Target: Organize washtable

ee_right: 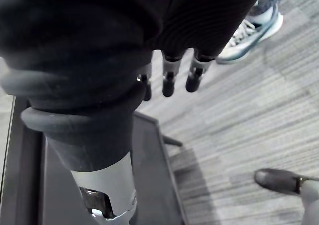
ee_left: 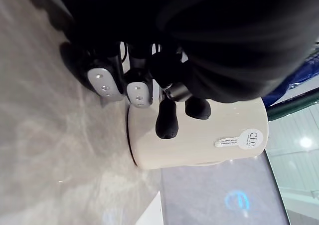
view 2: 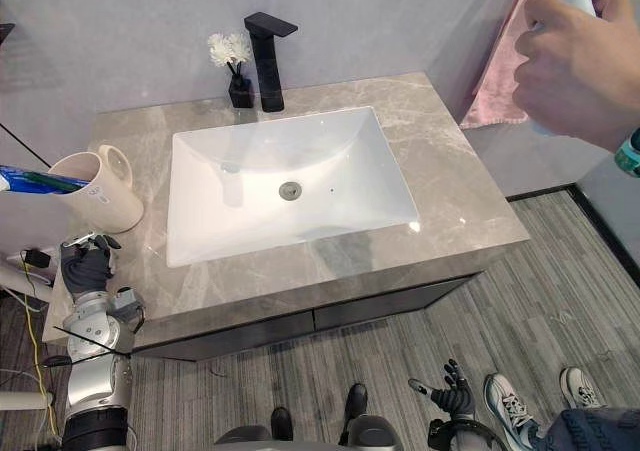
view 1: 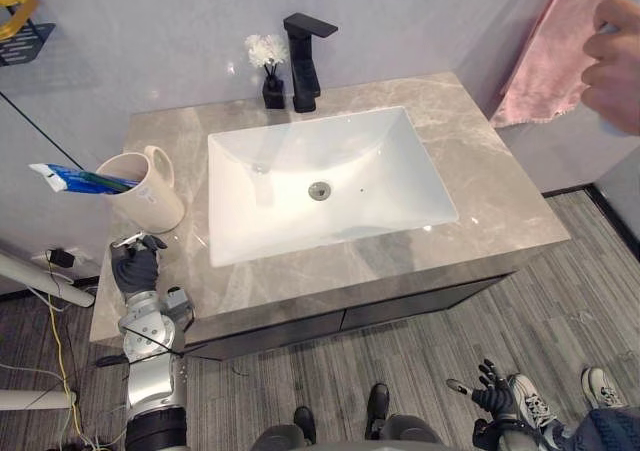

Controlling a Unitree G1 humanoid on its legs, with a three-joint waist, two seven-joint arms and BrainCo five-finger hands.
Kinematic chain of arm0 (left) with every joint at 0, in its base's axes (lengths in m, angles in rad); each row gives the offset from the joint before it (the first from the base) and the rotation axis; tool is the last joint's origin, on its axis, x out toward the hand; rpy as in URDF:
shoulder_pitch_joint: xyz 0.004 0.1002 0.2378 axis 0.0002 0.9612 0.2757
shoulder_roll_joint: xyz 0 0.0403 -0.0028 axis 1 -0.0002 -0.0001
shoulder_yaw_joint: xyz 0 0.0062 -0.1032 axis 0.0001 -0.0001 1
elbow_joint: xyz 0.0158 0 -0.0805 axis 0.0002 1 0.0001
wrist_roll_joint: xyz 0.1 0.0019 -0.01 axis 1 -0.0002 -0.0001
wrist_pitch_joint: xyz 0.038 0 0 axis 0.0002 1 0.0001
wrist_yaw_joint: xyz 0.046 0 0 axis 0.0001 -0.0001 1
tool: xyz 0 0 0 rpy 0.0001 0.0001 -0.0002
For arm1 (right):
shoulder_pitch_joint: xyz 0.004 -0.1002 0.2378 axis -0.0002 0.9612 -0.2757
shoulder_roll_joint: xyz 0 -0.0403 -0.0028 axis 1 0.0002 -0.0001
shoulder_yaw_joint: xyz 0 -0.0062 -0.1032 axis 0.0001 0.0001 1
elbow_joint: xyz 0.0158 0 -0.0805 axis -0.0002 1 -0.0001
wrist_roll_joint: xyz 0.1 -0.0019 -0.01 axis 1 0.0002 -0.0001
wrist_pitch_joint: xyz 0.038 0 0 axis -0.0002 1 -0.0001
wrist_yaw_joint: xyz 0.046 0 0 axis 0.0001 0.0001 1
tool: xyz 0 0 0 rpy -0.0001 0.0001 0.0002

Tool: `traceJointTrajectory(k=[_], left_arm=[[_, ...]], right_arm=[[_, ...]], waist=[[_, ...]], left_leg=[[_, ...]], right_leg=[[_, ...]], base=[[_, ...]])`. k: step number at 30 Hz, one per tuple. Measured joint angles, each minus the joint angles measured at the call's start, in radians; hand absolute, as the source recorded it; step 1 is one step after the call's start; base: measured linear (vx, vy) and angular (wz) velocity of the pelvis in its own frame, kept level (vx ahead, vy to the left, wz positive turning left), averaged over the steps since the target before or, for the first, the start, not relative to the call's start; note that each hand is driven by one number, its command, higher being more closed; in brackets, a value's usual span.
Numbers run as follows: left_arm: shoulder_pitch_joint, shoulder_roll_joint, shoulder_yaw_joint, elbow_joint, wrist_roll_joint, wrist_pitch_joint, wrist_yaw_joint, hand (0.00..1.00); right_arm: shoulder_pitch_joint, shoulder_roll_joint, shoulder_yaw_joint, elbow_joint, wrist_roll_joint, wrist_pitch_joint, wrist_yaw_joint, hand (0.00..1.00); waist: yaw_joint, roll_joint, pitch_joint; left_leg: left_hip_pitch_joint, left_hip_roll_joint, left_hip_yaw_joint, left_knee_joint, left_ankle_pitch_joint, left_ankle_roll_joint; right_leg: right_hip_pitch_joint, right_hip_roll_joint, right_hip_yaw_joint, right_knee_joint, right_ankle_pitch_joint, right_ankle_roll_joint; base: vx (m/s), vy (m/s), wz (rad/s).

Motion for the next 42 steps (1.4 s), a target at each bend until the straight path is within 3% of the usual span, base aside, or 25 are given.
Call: traceJointTrajectory(k=[42], left_arm=[[-0.083,0.074,-0.002,0.096,-0.003,0.028,0.010,1.00]], right_arm=[[0.003,-0.023,0.000,0.000,0.000,0.000,0.000,0.00]], waist=[[-0.003,0.007,-0.004]], left_leg=[[-0.003,0.003,0.010,0.002,-0.002,-0.004]], right_leg=[[-0.012,0.002,0.002,0.000,-0.009,-0.005]], base=[[0.00,0.000,0.00]])
